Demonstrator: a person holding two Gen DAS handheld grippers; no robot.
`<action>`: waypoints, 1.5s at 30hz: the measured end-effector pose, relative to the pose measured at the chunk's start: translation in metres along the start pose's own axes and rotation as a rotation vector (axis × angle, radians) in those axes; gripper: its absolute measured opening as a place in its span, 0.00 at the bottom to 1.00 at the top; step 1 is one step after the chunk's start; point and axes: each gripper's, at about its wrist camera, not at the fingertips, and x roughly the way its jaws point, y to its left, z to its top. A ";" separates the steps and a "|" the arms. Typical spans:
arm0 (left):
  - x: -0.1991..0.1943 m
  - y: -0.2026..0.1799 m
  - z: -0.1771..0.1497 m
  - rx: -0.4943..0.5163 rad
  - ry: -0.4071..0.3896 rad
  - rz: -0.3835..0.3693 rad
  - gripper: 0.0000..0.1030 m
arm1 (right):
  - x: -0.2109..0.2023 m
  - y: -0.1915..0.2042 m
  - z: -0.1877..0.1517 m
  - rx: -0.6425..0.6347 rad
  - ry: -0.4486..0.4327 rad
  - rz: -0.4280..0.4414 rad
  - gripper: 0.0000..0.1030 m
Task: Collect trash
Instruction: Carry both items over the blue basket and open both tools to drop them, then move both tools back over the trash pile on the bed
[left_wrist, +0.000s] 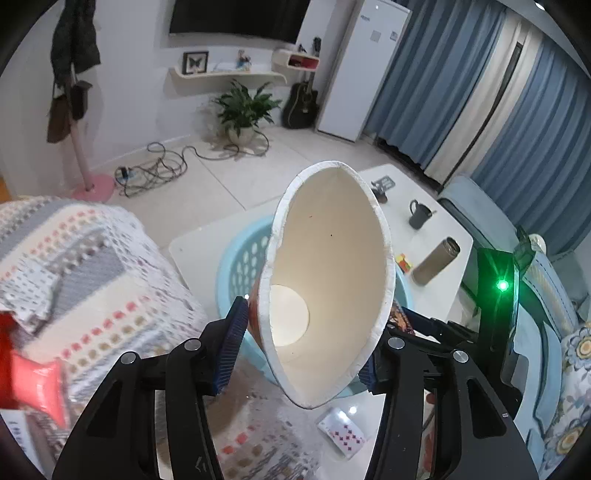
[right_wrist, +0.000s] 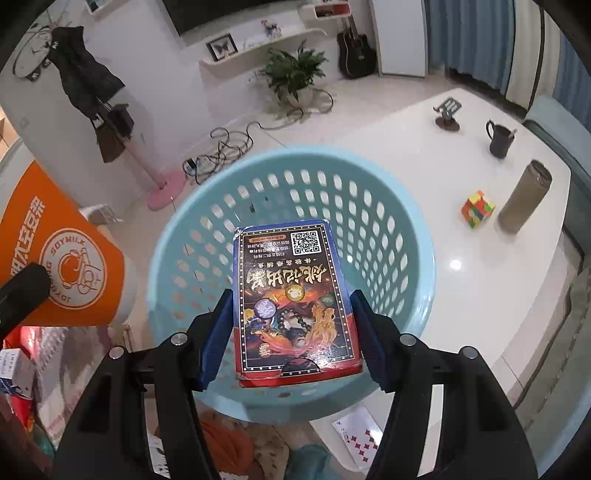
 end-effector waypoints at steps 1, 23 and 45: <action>0.005 -0.001 -0.002 0.002 0.011 -0.003 0.51 | 0.002 -0.001 -0.001 0.001 0.006 0.001 0.58; -0.060 0.028 -0.030 -0.056 -0.067 0.012 0.61 | -0.042 0.025 -0.016 -0.050 -0.065 0.025 0.60; -0.295 0.172 -0.164 -0.445 -0.325 0.552 0.74 | -0.150 0.210 -0.135 -0.479 -0.219 0.400 0.60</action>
